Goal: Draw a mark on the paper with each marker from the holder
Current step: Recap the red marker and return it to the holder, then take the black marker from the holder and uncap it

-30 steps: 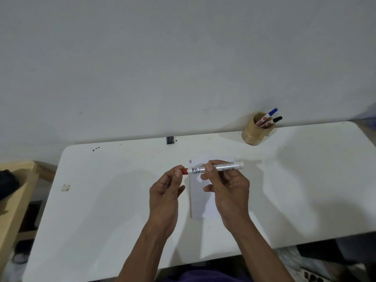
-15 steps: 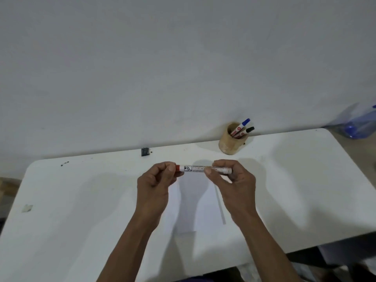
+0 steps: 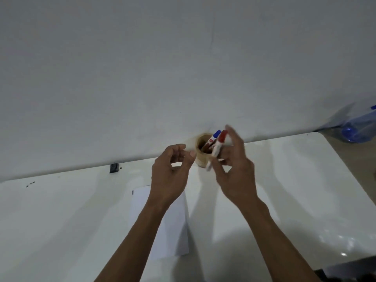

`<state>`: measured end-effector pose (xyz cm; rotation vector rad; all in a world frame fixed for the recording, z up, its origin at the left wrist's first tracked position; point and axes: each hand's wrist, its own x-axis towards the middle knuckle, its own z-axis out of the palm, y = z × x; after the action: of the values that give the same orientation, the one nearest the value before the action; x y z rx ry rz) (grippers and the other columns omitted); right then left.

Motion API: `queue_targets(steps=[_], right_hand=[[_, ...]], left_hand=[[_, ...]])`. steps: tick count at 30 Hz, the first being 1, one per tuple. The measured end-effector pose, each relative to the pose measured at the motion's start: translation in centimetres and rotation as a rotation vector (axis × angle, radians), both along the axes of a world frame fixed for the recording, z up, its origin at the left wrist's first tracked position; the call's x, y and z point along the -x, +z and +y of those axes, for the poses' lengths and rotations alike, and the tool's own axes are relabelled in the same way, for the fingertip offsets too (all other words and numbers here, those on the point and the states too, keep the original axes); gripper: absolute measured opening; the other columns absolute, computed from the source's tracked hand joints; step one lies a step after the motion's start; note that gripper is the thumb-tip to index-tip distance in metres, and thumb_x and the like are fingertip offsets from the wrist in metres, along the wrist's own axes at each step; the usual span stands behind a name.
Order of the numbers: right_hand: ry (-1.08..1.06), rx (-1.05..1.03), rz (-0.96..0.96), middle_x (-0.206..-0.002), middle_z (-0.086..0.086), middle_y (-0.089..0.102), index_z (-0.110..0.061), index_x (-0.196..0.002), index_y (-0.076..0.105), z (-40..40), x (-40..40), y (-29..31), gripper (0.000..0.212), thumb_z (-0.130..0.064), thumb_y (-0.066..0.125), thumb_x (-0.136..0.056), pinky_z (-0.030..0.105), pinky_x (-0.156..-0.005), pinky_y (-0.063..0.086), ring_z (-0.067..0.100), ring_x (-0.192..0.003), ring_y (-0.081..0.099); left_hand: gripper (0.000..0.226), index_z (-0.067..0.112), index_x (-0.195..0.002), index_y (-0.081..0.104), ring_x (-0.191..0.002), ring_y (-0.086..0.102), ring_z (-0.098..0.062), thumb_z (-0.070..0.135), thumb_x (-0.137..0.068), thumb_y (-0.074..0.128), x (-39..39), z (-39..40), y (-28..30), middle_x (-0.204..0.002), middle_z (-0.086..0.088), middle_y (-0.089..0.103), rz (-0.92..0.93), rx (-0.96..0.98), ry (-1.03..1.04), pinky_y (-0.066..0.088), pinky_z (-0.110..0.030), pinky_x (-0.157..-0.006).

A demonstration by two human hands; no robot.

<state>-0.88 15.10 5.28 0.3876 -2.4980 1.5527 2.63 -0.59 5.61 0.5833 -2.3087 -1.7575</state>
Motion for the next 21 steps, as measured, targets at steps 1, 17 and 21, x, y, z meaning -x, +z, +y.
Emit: queue_targets(steps=[1, 17, 21], right_hand=[[-0.034, 0.032, 0.009, -0.103, -0.015, 0.069, -0.050, -0.147, 0.026, 0.5, 1.1, 0.2, 0.076, -0.014, 0.070, -0.096, 0.015, -0.076, 0.057, -0.001, -0.087, 0.072], [-0.089, 0.111, -0.019, -0.111, -0.005, 0.074, -0.034, -0.128, 0.048, -0.2, 8.7, -3.1, 0.049, -0.009, 0.071, -0.093, 0.034, -0.081, 0.062, 0.010, -0.103, 0.072], [-0.087, 0.091, -0.012, -0.101, -0.013, 0.069, -0.022, -0.120, 0.059, -0.3, 8.9, -4.2, 0.035, -0.007, 0.073, -0.091, 0.029, -0.078, 0.059, 0.004, -0.101, 0.068]], left_hand=[[0.036, 0.021, -0.120, 0.065, -0.092, 0.065, 0.005, 0.036, -0.088, 0.074, 0.7, 0.5, -0.8, -0.100, 0.013, 0.070, -0.019, 0.041, -0.004, 0.052, -0.009, -0.070], [0.061, 0.020, -0.138, 0.051, -0.107, 0.044, 0.008, 0.028, -0.084, 0.080, 6.3, 3.7, -6.9, -0.113, 0.035, 0.044, 0.052, 0.272, -0.141, 0.040, -0.010, -0.083], [0.058, 0.041, -0.134, 0.046, -0.104, 0.048, 0.021, 0.033, -0.085, 0.077, 6.4, 3.4, -7.4, -0.109, 0.052, 0.045, 0.062, 0.256, -0.155, 0.041, -0.008, -0.086]])
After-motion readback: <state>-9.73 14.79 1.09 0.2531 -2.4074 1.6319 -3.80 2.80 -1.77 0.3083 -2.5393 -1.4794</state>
